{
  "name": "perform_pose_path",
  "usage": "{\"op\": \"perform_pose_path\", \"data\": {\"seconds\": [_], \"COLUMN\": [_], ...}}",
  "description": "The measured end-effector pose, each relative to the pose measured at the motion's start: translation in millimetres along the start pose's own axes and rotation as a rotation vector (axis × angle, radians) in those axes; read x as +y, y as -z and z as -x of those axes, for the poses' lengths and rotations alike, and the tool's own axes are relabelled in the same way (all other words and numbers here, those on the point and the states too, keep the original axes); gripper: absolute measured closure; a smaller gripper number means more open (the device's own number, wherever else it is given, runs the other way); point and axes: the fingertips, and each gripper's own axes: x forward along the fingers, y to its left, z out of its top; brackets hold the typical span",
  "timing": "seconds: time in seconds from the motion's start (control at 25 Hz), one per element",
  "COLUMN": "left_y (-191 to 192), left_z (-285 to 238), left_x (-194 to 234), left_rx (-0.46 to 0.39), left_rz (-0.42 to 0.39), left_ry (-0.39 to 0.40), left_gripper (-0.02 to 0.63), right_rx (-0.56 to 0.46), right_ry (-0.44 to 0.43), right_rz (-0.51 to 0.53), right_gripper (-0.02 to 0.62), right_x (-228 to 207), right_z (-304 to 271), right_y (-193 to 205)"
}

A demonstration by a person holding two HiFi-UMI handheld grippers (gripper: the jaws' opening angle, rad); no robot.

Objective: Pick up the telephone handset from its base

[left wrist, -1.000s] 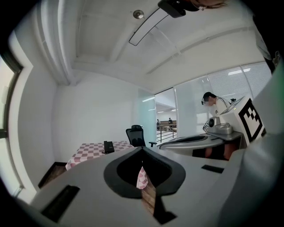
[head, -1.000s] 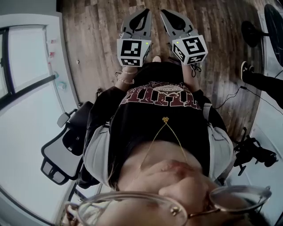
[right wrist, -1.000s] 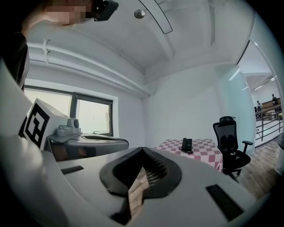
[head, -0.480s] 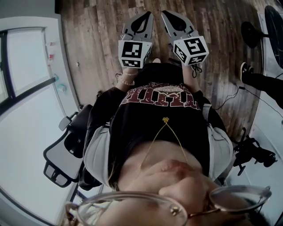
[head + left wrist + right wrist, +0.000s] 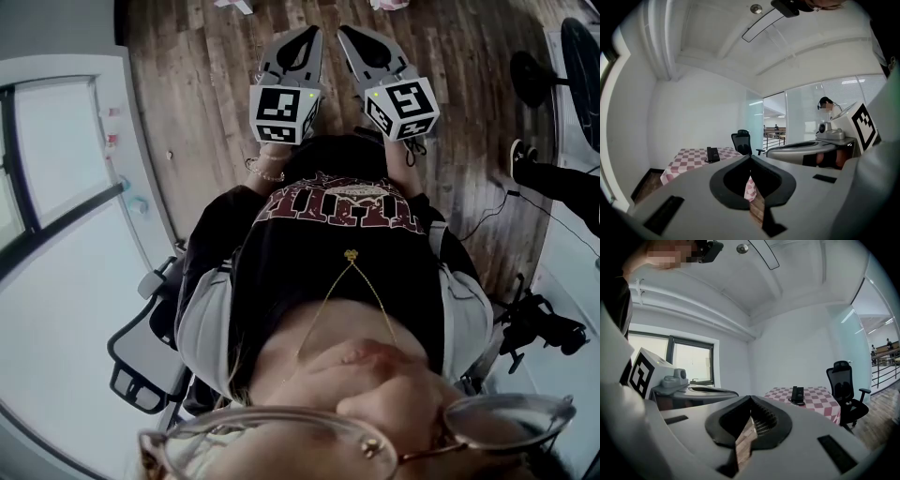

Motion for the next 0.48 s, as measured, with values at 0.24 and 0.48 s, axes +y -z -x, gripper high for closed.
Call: {"op": "perform_pose_path", "data": {"seconds": [0.24, 0.48], "left_y": [-1, -2], "left_z": [-22, -40], "left_x": [21, 40], "left_rx": [0.005, 0.008], "left_rz": [0.01, 0.021], "left_ry": [0.031, 0.059], "left_gripper": [0.606, 0.606], "right_rx": [0.006, 0.015], "right_ry": [0.001, 0.02], "right_rz": [0.003, 0.008], "right_gripper": [0.576, 0.575], "right_x": [-10, -20], "right_z": [-27, -49], "right_y": [-1, -2]}}
